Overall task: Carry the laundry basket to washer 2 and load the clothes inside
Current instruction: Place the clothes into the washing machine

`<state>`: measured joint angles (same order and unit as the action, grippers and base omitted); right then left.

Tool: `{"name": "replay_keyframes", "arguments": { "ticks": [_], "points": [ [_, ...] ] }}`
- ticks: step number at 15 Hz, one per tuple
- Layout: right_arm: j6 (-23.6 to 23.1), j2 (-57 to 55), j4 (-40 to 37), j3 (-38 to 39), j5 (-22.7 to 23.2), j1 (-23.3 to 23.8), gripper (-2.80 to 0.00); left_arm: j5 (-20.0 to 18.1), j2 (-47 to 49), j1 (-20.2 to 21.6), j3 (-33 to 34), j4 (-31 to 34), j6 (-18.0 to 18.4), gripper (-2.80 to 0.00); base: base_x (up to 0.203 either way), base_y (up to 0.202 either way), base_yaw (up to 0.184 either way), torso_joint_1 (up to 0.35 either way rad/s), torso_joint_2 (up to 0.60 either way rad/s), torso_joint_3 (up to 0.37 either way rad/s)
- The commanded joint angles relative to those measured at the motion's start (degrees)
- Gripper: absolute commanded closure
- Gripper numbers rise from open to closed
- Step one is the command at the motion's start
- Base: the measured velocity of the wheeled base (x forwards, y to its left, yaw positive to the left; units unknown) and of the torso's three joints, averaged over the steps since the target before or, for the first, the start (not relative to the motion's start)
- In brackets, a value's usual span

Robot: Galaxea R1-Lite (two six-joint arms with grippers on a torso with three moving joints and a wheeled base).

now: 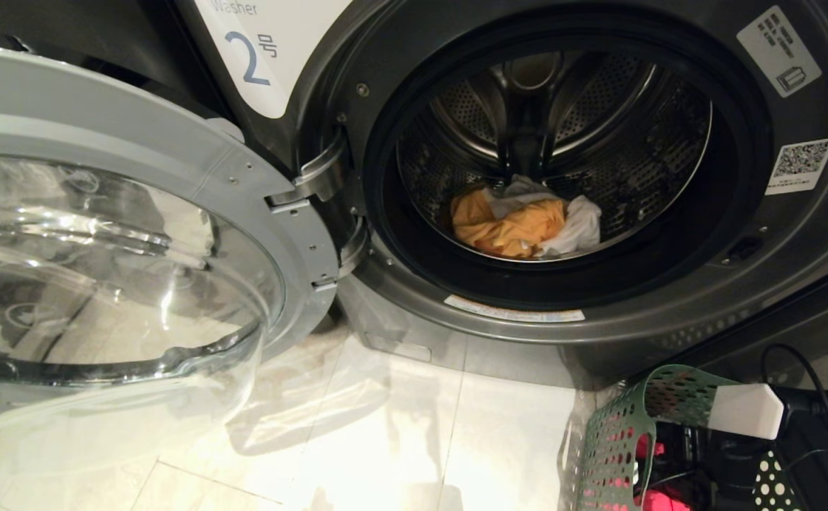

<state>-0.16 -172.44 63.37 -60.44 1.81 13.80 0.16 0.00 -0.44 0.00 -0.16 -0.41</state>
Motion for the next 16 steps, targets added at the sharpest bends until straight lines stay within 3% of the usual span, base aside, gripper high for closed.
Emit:
{"name": "replay_keyframes", "arguments": {
  "ticks": [1, 3, 7, 10, 13, 15, 16],
  "points": [
    [0.16, 8.57, -5.82, 3.93, 1.54, 1.15, 0.00, 0.10, 0.09, 0.00, 0.09, -0.02, -0.02, 0.00, 0.000, 0.000, 0.000, 0.000, 0.00, 0.000],
    [0.60, 16.63, -11.36, 9.36, 2.38, 1.91, 0.00, 0.02, 0.09, 0.00, 0.09, -0.02, -0.02, 0.00, 0.000, 0.000, 0.000, 0.000, 0.00, 0.000],
    [0.03, 40.78, -17.66, 27.88, 3.10, 2.17, 0.00, 0.01, 0.09, 0.00, 0.09, -0.02, -0.02, 0.00, 0.000, 0.000, 0.000, 0.000, 0.00, 0.000],
    [-6.13, 62.94, -18.88, 39.71, 2.58, 2.16, 0.00, 0.01, 0.09, 0.00, 0.09, -0.02, -0.02, 0.00, 0.000, 0.000, 0.000, 0.000, 0.00, 0.000],
    [-14.92, 86.12, -20.85, 45.51, 1.95, 1.35, 0.00, 0.01, 0.09, 0.00, 0.09, -0.02, -0.02, 0.00, 0.000, 0.000, 0.000, 0.000, 0.00, 0.000],
    [-19.23, 99.73, -23.73, 46.96, 2.65, -3.24, 0.00, 0.01, 0.09, 0.00, 0.09, -0.02, -0.02, 0.00, 0.000, 0.000, 0.000, 0.000, 0.00, 0.000],
    [-20.90, 105.04, -25.60, 47.35, 2.97, -8.25, 0.00, 0.01, 0.09, 0.00, 0.09, -0.02, -0.02, 0.00, 0.000, 0.000, 0.000, 0.000, 0.00, 0.000]
  ]
}}
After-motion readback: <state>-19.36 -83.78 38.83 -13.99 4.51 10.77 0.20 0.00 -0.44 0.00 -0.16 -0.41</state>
